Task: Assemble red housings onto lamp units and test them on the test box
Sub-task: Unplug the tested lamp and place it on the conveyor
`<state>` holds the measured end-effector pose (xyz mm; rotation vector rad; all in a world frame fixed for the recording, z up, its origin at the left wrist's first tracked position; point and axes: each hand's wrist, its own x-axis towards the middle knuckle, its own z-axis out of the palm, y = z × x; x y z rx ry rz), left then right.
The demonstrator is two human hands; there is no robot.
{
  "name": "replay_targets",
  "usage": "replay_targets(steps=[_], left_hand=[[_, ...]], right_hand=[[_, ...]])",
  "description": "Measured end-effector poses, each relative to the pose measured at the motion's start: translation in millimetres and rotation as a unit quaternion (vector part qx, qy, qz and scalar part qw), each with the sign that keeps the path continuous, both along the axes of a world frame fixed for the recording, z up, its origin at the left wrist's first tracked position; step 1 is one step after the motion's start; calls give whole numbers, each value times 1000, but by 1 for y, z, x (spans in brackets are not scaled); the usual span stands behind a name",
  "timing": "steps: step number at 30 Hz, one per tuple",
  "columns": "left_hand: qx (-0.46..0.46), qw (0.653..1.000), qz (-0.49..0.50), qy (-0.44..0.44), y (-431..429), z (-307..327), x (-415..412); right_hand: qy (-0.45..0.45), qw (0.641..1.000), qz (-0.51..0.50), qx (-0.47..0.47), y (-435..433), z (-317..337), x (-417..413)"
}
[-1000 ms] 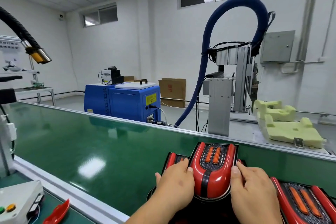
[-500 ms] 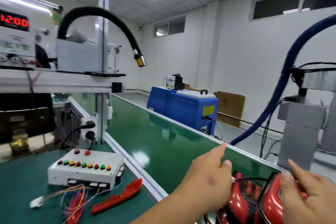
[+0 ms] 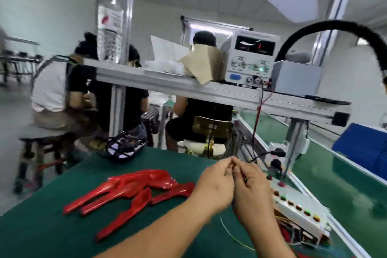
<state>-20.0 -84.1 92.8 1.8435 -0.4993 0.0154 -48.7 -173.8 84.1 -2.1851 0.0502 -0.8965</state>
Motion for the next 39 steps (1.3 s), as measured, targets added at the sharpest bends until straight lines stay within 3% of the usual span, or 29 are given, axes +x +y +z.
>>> replay_targets(steps=[5,9,12,18,21,25,27,29,33,35,39], left_hand=[[50,993,106,33,76,-40,47],[128,979,141,67,101,-80,65],[152,977,145,39,102,-97,71],[289,951,108,-15,116,-77,118],[233,941,238,-65,160,-54,166],[256,851,457,-33,240,-59,233],[217,846,481,78,263,-71,252],[143,873,441,153,270,-85,263],[56,883,432,174,267,-98,273],[-95,879,419,206,264,-91,273],[-367,836,334,236,236,-59,244]], right_hand=[[83,989,115,37,72,-42,67],[173,974,149,-14,93,-86,93],[213,961,162,-66,92,-104,105],[230,958,132,-111,92,-111,117],[203,965,105,-132,93,-113,116],[194,966,99,-141,95,-114,118],[188,966,108,-139,96,-114,118],[175,968,117,-135,96,-117,119],[153,973,120,-123,94,-121,121],[134,978,123,-105,93,-124,123],[86,989,115,-47,92,-128,121]])
